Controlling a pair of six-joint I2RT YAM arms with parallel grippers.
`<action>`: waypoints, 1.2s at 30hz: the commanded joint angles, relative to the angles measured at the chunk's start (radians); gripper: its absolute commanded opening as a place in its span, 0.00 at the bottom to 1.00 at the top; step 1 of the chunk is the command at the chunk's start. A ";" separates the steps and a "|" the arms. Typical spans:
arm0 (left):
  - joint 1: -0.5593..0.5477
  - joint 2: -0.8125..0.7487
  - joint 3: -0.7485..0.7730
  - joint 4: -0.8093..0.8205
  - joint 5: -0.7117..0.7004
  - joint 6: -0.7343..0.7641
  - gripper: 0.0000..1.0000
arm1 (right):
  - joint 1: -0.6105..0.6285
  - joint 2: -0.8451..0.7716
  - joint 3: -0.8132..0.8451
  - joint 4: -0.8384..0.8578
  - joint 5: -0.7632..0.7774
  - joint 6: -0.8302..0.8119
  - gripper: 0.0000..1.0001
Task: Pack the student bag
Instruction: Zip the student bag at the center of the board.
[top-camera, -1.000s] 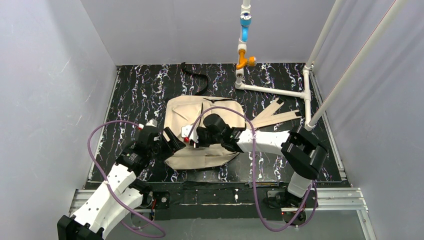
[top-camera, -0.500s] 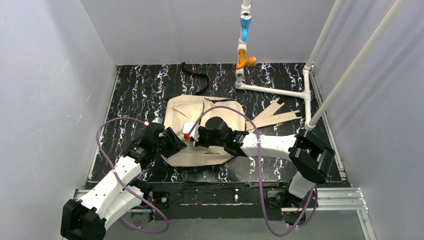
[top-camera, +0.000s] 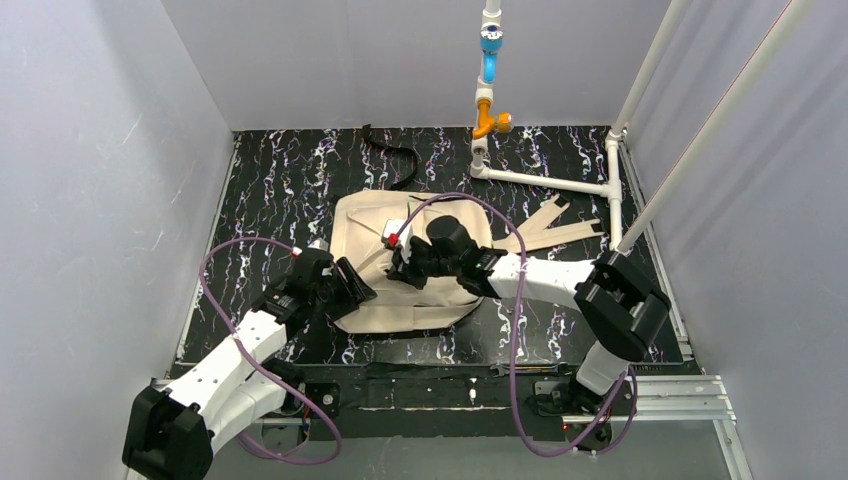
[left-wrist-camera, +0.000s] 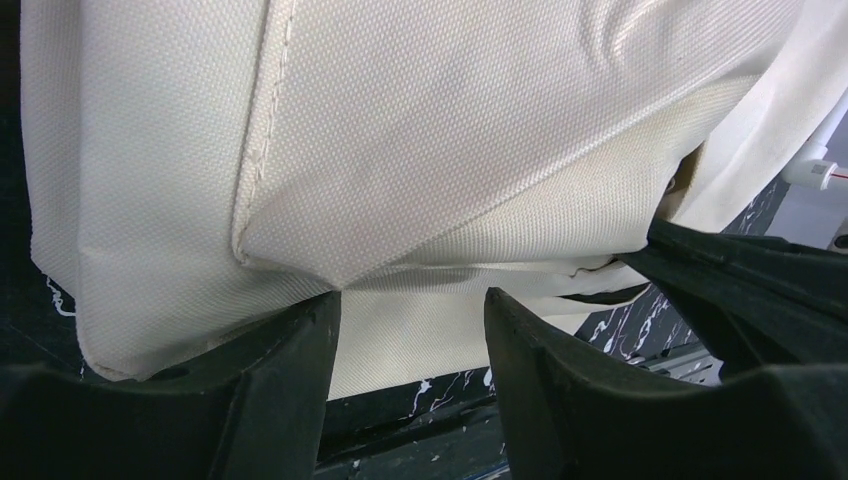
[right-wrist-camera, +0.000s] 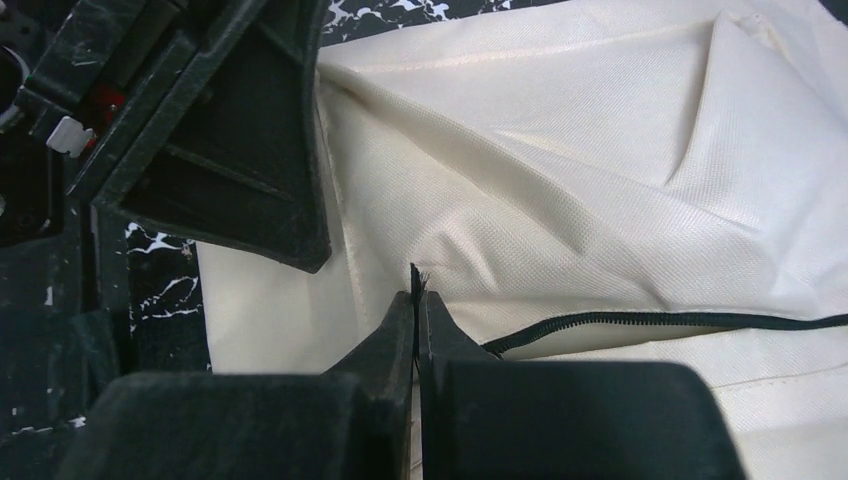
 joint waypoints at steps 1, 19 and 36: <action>0.007 -0.009 -0.021 -0.026 -0.066 0.022 0.54 | -0.079 0.029 0.023 0.178 -0.116 0.175 0.08; 0.007 0.025 -0.021 -0.024 -0.072 0.017 0.64 | -0.121 0.111 0.089 0.158 -0.141 0.285 0.01; 0.007 0.239 -0.001 -0.165 -0.251 -0.001 0.53 | -0.136 0.094 0.286 0.107 0.319 0.406 0.01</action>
